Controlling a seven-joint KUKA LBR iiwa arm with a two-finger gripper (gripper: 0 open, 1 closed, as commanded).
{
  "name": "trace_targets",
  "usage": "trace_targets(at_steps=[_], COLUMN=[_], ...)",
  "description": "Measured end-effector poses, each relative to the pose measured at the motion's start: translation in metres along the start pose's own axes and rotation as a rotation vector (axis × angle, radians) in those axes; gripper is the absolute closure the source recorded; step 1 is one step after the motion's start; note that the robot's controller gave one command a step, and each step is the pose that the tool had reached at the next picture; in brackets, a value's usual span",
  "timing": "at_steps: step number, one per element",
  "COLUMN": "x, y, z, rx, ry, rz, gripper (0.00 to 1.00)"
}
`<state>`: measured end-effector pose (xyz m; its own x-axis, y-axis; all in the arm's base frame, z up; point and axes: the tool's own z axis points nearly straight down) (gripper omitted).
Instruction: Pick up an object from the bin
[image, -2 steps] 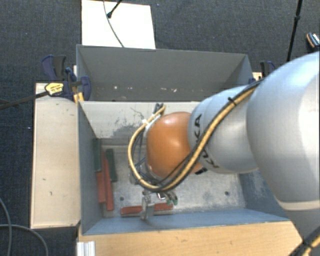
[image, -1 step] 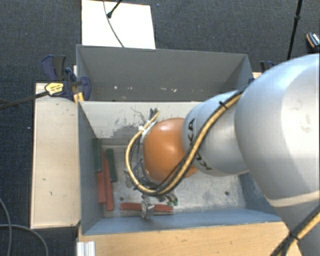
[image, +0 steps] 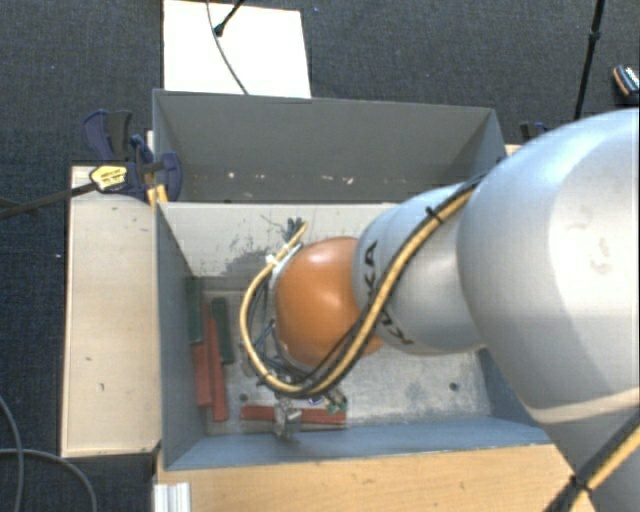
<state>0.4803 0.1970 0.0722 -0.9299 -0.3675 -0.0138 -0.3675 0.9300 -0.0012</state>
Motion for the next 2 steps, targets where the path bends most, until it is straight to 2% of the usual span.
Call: trace_targets(at_steps=[1, 2], x=[0.003, 0.002], y=[0.001, 0.001], z=[0.002, -0.031], rx=[-0.002, -0.002], ry=[0.01, 0.008], rz=[0.005, 0.016], gripper=[1.0, 1.0])
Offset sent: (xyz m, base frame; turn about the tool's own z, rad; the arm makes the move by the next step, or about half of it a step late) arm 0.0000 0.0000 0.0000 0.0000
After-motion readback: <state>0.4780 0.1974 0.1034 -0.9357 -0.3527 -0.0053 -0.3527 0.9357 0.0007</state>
